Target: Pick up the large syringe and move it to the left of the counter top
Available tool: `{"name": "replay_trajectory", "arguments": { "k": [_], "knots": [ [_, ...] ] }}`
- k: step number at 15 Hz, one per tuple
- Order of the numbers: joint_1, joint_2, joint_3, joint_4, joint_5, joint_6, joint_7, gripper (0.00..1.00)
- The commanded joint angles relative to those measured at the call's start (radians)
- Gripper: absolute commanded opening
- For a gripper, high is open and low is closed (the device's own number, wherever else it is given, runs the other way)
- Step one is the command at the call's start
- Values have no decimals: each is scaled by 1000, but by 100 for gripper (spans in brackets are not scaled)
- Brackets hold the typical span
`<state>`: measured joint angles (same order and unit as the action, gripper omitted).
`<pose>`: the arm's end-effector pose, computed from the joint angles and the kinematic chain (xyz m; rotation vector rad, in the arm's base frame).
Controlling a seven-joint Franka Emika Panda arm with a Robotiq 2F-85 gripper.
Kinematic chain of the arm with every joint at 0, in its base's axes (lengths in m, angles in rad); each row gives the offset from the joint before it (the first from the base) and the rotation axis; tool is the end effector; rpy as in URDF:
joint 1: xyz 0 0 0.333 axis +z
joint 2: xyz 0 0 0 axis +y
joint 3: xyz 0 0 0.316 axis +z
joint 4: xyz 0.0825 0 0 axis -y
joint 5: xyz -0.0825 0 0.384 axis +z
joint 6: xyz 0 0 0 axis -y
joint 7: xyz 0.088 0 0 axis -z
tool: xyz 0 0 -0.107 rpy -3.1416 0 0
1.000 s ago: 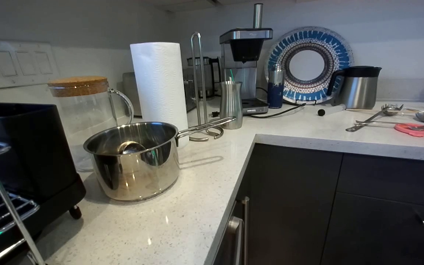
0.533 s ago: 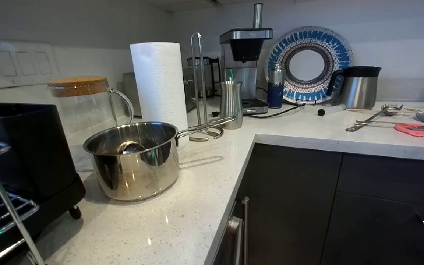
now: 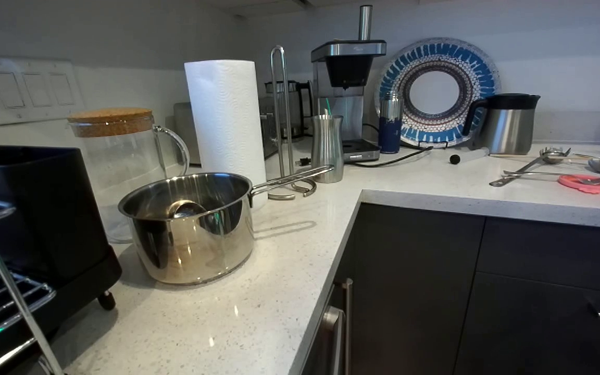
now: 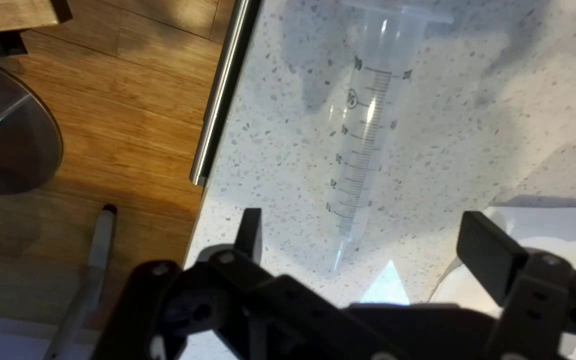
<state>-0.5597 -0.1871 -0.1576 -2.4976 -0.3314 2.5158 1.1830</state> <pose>0.3556 -0.3063 0.3728 2.0216 -2.1908 0.3645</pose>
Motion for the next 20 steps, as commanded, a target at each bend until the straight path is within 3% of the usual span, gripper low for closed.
{"name": "replay_trajectory", "arguments": {
  "k": [1,9,10,11,13,20],
  "knots": [
    [11,56,-19,18,-136,15,137,100],
    [78,134,-65,32,-275,48,267,100],
    [88,141,-71,33,-278,58,270,94],
    [98,148,-77,33,-272,66,268,76],
    [114,161,-89,39,-269,78,267,58],
    [159,155,-117,35,-249,57,225,7]
  ]
}}
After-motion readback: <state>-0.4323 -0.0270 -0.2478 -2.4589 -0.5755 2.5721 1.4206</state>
